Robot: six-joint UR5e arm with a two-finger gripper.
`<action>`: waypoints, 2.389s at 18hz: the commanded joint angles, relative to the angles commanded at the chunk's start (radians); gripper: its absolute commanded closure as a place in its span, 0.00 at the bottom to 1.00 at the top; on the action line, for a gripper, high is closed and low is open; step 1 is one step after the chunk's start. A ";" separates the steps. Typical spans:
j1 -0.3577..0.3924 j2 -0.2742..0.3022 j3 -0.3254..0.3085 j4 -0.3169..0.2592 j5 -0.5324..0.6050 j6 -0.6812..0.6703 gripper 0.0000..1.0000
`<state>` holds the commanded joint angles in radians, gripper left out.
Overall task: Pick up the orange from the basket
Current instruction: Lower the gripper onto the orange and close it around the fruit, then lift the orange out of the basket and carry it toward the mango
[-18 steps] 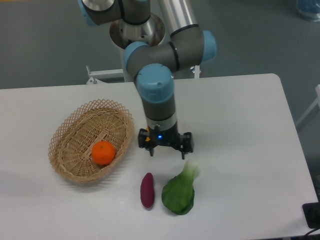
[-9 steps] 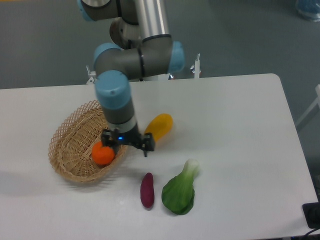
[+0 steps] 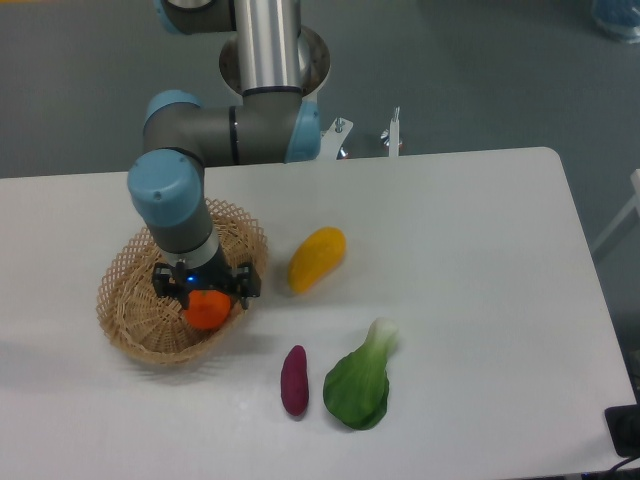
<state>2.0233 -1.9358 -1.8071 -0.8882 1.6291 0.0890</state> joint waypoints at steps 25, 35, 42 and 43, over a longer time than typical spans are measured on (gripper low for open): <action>-0.034 -0.045 -0.025 0.005 0.049 0.003 0.49; 0.003 0.009 -0.008 0.011 0.035 0.044 0.49; 0.118 0.057 0.008 0.011 0.041 0.194 0.49; 0.127 0.055 0.008 0.011 0.044 0.230 0.49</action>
<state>2.1505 -1.8806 -1.7994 -0.8774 1.6735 0.3187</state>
